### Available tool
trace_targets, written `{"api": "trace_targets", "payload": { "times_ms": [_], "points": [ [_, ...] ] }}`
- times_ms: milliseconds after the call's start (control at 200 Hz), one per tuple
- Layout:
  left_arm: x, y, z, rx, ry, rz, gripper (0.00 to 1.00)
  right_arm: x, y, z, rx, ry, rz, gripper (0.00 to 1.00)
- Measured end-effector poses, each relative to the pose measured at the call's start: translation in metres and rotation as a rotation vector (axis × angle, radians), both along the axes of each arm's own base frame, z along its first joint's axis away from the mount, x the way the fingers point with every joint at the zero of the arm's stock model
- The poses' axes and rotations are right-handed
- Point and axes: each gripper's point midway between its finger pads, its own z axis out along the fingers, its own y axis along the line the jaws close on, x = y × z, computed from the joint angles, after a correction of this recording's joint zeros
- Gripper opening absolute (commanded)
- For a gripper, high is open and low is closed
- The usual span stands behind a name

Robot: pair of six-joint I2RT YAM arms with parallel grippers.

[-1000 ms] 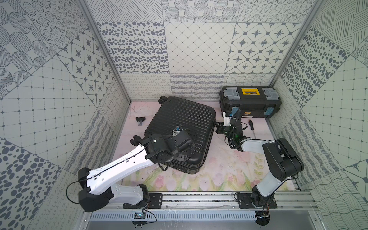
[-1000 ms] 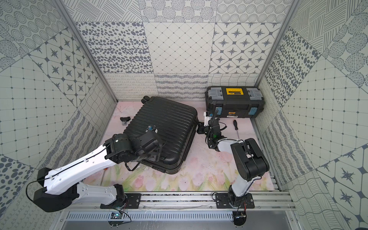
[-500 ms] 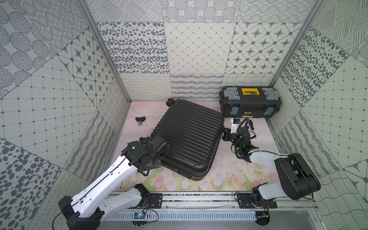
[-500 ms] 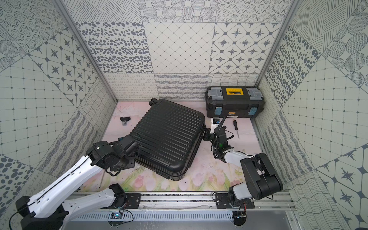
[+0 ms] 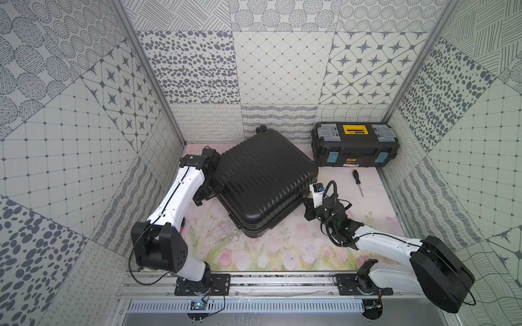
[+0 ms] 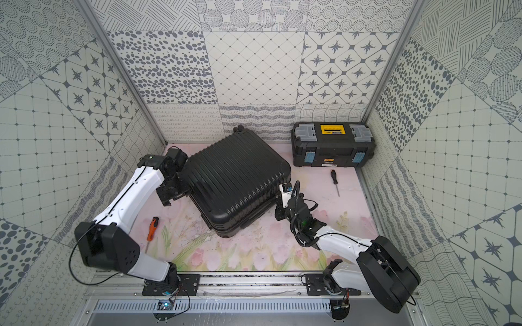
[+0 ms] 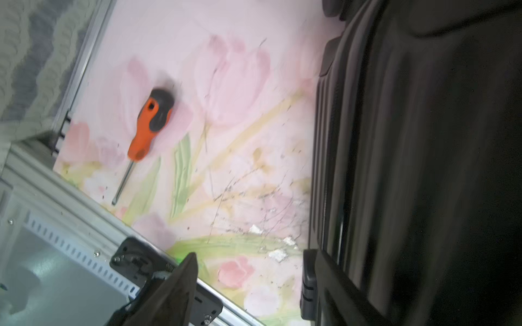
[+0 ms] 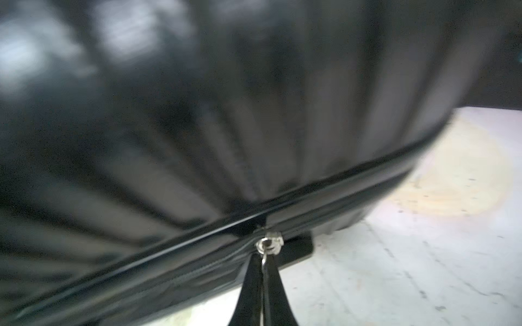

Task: Open the suitcase zippers
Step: Adjust the suitcase at the center of the board.

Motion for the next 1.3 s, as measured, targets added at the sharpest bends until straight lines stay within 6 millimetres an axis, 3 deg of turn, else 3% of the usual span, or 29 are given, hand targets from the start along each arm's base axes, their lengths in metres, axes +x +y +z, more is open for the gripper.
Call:
{"api": "trace_targets", "payload": {
  "times_ms": [175, 220, 285, 405, 520, 630, 725, 780, 1021, 1181, 1301],
  "points": [
    [0.105, -0.004, 0.029, -0.026, -0.192, -0.009, 0.75, -0.027, 0.043, -0.002, -0.013, 0.007, 0.125, 0.0],
    [0.118, -0.005, 0.041, -0.029, -0.245, -0.011, 0.76, -0.032, 0.052, -0.001, -0.009, 0.011, 0.149, 0.0],
    [0.123, -0.003, 0.059, -0.025, -0.305, 0.001, 0.76, -0.039, 0.061, 0.0, 0.001, 0.019, 0.173, 0.0],
    [0.094, 0.0, 0.087, -0.043, -0.393, 0.043, 0.71, -0.044, 0.072, -0.001, 0.008, 0.032, 0.196, 0.0],
    [0.036, -0.013, 0.089, -0.095, -0.441, 0.077, 0.62, -0.044, 0.082, -0.002, 0.008, 0.044, 0.203, 0.0],
    [-0.027, -0.048, 0.053, -0.205, -0.437, 0.08, 0.54, -0.041, 0.093, -0.001, 0.011, 0.049, 0.209, 0.0],
    [-0.071, -0.073, 0.008, -0.281, -0.413, 0.086, 0.56, -0.038, 0.099, 0.0, 0.018, 0.054, 0.206, 0.0],
    [-0.086, -0.087, -0.013, -0.306, -0.399, 0.08, 0.59, -0.036, 0.102, 0.001, 0.023, 0.055, 0.204, 0.0],
    [-0.097, -0.138, -0.078, -0.392, -0.396, 0.145, 0.59, -0.034, 0.105, 0.001, 0.03, 0.057, 0.192, 0.0],
    [-0.084, -0.16, -0.099, -0.448, -0.438, 0.231, 0.58, -0.033, 0.104, 0.001, 0.038, 0.061, 0.181, 0.0],
    [-0.073, -0.175, -0.104, -0.502, -0.479, 0.274, 0.58, -0.033, 0.105, 0.002, 0.041, 0.063, 0.178, 0.0]
  ]
}}
